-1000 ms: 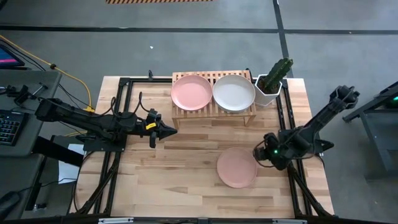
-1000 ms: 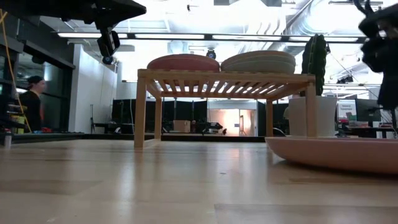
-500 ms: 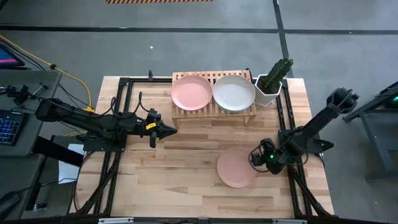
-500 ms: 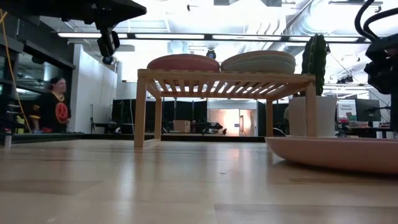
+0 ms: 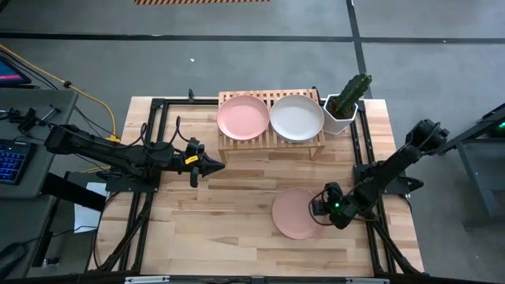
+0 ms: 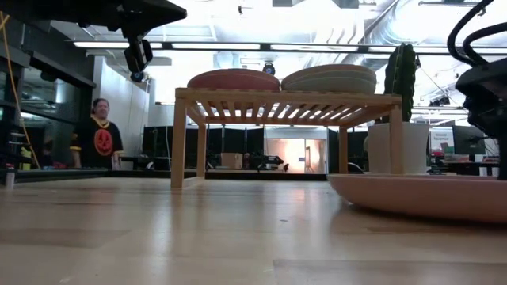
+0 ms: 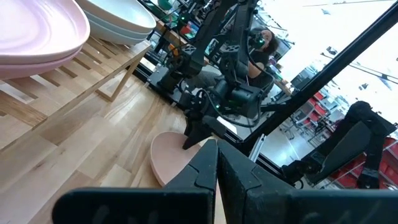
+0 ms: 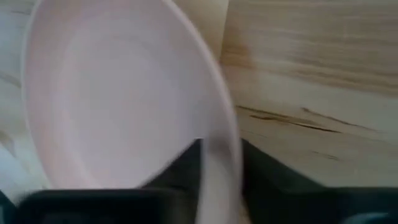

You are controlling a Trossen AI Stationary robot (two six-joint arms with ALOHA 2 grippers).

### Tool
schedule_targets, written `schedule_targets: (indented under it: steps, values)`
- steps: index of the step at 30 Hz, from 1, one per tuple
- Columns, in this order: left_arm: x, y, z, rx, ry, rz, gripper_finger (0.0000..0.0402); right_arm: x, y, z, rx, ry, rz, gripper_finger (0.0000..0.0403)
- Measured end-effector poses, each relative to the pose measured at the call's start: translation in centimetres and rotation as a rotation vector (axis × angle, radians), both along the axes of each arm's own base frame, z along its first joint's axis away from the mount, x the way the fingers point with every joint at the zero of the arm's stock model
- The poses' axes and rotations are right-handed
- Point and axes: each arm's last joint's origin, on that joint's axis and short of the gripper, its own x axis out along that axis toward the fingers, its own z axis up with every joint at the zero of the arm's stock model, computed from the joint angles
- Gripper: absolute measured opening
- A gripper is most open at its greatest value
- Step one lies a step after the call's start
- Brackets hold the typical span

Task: Place and stack plates onto a shelf
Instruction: Stack the pink plate on top of the other pink plate on the shelf

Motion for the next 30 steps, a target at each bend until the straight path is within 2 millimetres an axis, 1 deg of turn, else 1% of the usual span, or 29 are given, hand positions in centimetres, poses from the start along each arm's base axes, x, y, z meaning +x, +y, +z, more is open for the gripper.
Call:
schedule_targets:
  steps: [2,3,6,7,10,13,14,18,22,25,30]
  values:
    - [0.0,0.0,0.0,0.007,0.000,-0.001,0.0000,0.1,0.1,0.4,0.013,-0.019,-0.004,0.0040]
    - [0.0,0.0,0.0,0.014,-0.001,-0.001,0.0000,0.3,0.2,1.0,0.024,-0.050,-0.001,0.0021]
    - [-0.1,0.0,0.2,0.033,-0.011,-0.002,0.0000,0.9,0.3,3.1,0.090,-0.186,-0.020,0.0015]
    - [-0.2,0.1,0.3,0.038,-0.022,0.001,0.0000,1.0,0.2,3.7,0.086,-0.234,-0.015,0.0009]
    - [-0.6,0.4,0.9,0.037,-0.063,0.014,0.0000,2.0,-0.1,6.8,0.101,-0.433,-0.034,0.0005]
    - [-1.2,0.7,2.1,0.053,-0.148,0.031,0.0000,3.0,-1.0,9.4,0.049,-0.533,-0.039,0.0001]
    - [-1.5,0.8,2.5,0.062,-0.184,0.036,0.0000,3.4,-1.5,10.3,0.026,-0.558,-0.040,0.0001]
    - [-2.9,1.1,4.6,0.120,-0.350,0.051,0.0000,5.7,-3.5,15.2,-0.112,-0.683,-0.031,0.0001]
    - [-4.4,1.3,6.1,0.183,-0.479,0.073,0.0000,7.5,-6.3,19.2,-0.285,-0.705,0.002,0.0000]
    - [-5.2,1.4,6.6,0.210,-0.521,0.086,0.0000,8.0,-8.6,22.1,-0.400,-0.701,0.001,0.0000]
    - [-5.7,1.4,6.8,0.238,-0.534,0.102,0.0000,8.1,-11.9,25.6,-0.568,-0.698,-0.040,0.0000]
